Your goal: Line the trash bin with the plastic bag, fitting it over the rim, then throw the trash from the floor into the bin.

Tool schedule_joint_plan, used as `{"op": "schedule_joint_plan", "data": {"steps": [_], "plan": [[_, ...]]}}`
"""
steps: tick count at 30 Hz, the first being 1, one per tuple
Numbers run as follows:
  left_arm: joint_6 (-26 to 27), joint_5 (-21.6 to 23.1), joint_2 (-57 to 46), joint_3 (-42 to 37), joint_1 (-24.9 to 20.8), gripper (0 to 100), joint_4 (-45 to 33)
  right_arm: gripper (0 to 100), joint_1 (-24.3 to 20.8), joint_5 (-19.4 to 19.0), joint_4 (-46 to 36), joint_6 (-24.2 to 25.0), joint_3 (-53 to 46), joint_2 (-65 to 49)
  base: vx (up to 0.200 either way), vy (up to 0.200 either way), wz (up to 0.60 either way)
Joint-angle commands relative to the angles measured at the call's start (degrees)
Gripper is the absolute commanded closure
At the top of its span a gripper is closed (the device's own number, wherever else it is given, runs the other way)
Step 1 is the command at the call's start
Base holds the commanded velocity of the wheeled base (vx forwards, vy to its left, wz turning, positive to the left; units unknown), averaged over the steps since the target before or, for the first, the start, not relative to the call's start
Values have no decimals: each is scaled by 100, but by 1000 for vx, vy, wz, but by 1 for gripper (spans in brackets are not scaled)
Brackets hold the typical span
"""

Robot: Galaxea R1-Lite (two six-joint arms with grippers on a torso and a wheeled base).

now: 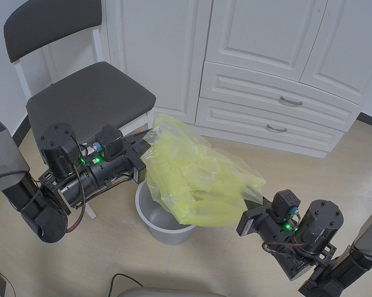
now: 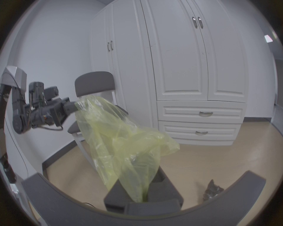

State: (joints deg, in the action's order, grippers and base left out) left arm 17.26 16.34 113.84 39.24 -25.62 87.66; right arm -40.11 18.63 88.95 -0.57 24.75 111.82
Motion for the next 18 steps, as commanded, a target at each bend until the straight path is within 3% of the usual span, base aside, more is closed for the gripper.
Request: {"op": "schedule_joint_plan", "data": {"steps": [1,12,14,15,18], "plan": [[14,1,33,-110,-189,100,5,100,-182,1,105,224,206,235,0,0,0],[5,-25,517,57,-329,100,5,100,-568,97,105,1560,1173,1210,0,0,0],[-4,-34,543,66,-329,100,5,100,-577,97,105,1595,1199,1245,0,0,0],[-30,-43,745,180,-435,100,5,100,-595,150,105,1885,1419,1439,0,0,0],[-21,-139,1009,391,-540,100,5,100,-595,255,105,2026,1718,1720,0,0,0]]}}
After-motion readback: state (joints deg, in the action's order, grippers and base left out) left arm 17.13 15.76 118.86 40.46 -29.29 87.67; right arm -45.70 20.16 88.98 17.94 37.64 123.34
